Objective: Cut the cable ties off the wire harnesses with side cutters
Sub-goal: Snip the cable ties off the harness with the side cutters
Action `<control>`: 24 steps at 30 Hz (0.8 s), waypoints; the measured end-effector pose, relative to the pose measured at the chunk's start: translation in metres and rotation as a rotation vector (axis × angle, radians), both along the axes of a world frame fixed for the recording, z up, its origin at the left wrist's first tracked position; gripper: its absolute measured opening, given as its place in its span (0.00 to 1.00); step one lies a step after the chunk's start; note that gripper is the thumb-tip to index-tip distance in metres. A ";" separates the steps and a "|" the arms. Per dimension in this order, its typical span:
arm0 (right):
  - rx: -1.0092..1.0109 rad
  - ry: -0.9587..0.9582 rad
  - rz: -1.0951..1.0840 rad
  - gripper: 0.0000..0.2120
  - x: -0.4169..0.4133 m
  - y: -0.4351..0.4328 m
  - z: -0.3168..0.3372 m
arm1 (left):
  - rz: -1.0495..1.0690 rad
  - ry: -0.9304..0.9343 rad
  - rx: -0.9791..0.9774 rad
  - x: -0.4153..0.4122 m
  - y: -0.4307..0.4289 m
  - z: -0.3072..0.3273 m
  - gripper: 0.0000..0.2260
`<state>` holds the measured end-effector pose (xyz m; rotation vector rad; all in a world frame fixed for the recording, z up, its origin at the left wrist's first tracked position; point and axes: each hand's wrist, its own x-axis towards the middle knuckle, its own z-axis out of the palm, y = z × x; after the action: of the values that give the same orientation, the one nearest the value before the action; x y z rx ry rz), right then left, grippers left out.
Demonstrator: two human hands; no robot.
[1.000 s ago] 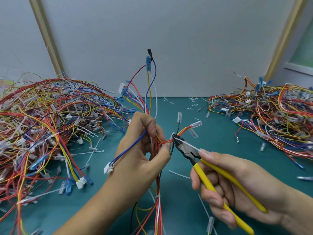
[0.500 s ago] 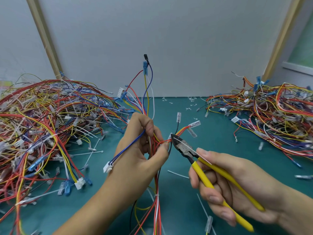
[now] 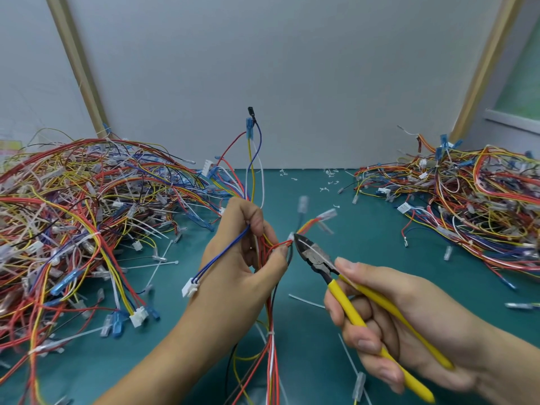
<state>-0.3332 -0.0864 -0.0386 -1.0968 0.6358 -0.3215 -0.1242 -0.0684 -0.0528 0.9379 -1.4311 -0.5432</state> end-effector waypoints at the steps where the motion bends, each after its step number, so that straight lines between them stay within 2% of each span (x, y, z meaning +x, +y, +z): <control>1: 0.002 -0.002 0.000 0.24 0.000 0.000 0.000 | 0.014 0.006 0.009 0.002 -0.001 0.000 0.14; 7: -0.046 -0.001 -0.076 0.24 -0.004 -0.004 0.004 | 0.038 0.023 0.036 0.006 -0.003 0.000 0.14; 10: -0.187 0.039 -0.241 0.24 -0.006 -0.010 0.007 | 0.045 0.014 0.041 0.006 -0.004 -0.001 0.14; 13: -0.423 0.139 -0.429 0.25 -0.005 -0.014 0.007 | 0.071 -0.008 0.045 0.008 -0.003 -0.001 0.14; 15: -0.515 0.166 -0.486 0.22 -0.003 -0.013 0.004 | 0.087 -0.066 0.039 0.010 -0.003 -0.003 0.12; 17: -0.555 0.153 -0.492 0.16 0.001 -0.009 0.000 | 0.086 -0.225 0.002 0.010 -0.004 -0.007 0.10; 21: -0.621 0.108 -0.473 0.09 0.009 -0.001 -0.008 | 0.114 -0.731 -0.090 0.002 -0.003 -0.012 0.11; 24: -0.640 0.108 -0.500 0.09 0.010 0.000 -0.007 | 0.115 -0.906 -0.073 0.002 -0.002 -0.014 0.17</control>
<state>-0.3232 -0.0861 -0.0459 -1.5628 0.9371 -0.9484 -0.1224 -0.0702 -0.0666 1.2718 -2.1547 0.0608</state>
